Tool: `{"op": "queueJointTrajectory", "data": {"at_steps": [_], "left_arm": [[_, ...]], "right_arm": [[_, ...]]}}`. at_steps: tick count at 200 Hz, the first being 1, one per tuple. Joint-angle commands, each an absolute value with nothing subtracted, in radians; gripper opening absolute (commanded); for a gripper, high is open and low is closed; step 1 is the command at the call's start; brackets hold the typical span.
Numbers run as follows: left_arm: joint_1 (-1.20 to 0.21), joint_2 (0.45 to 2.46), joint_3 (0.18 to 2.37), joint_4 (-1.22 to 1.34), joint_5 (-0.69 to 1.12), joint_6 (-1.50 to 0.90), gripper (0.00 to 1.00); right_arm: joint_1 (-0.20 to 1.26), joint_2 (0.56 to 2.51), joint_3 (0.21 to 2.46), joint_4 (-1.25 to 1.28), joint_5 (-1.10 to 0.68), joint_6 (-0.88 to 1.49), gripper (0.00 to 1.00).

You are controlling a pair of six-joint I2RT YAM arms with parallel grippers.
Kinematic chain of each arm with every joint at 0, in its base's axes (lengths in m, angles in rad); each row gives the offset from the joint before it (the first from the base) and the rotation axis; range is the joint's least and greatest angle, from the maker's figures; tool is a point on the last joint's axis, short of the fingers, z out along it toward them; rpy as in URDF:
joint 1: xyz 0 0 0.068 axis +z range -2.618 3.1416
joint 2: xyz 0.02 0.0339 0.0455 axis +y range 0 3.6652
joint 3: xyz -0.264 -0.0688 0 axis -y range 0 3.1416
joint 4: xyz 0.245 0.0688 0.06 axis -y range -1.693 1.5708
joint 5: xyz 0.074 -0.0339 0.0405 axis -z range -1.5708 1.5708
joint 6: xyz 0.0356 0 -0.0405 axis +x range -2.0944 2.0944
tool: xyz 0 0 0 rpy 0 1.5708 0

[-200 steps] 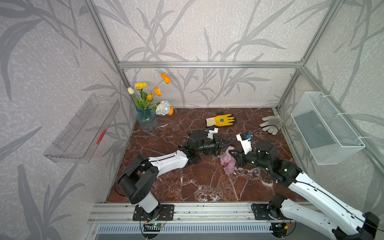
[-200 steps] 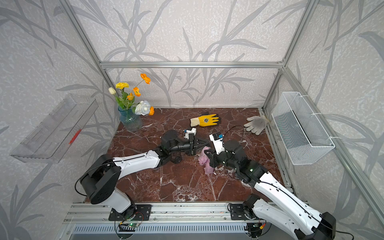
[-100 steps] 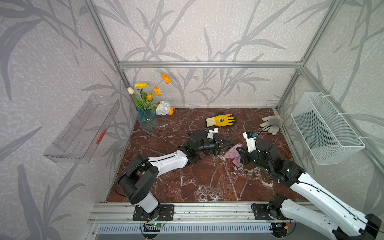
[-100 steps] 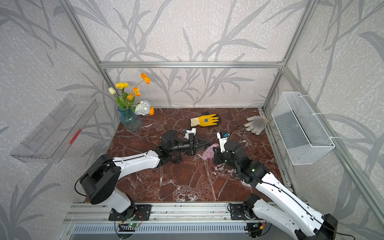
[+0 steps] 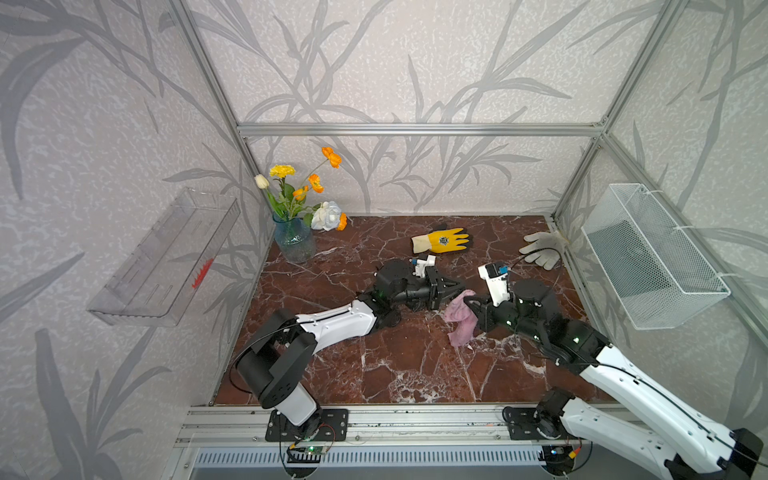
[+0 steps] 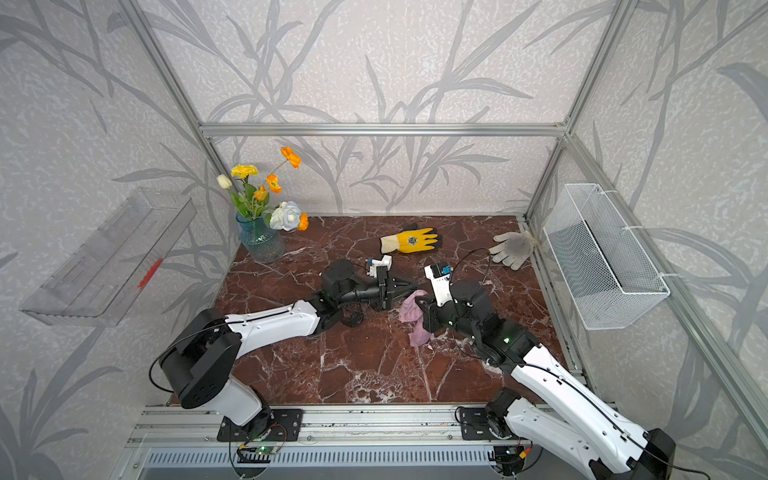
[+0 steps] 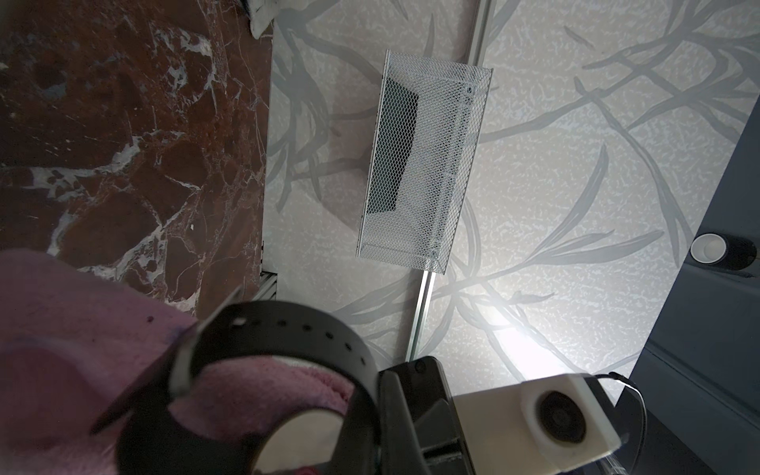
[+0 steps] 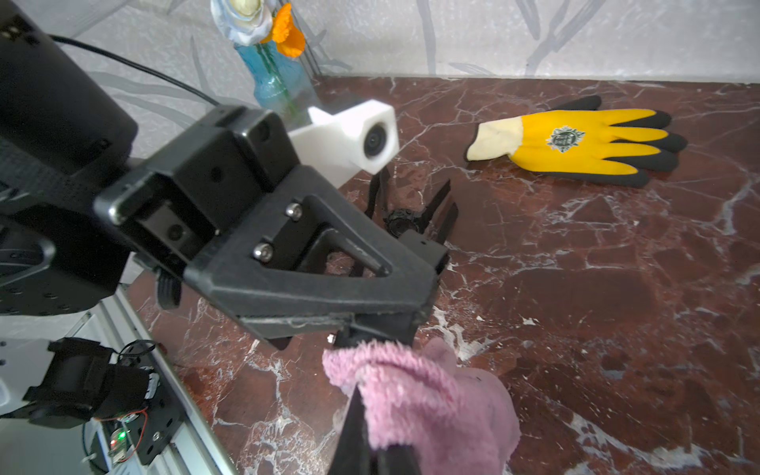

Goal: Wipe the watch dial
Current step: Wipe the dirt from the watch dial.

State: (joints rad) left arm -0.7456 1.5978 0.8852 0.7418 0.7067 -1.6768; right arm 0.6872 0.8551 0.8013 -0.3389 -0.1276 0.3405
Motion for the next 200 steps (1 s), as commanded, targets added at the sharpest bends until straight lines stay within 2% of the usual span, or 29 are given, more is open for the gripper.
{"op": "queueJointTrajectory", "data": {"at_steps": [1,99,200], "left_arm": [[-0.752,1.565,0.885,0.773,0.728,-1.666,0.0],[-0.749,1.563,0.884,0.775,0.726,-1.668,0.0],[-0.747,1.549,0.876,0.775,0.725,-1.667,0.0]], "right_arm": [[0.693,0.869,0.813,-0.238,-0.226,0.321,0.0],[0.698,0.926,0.797,-0.351,-0.052,0.316,0.0],[0.682,0.931,0.778,-0.377,0.0,0.334,0.0]]}}
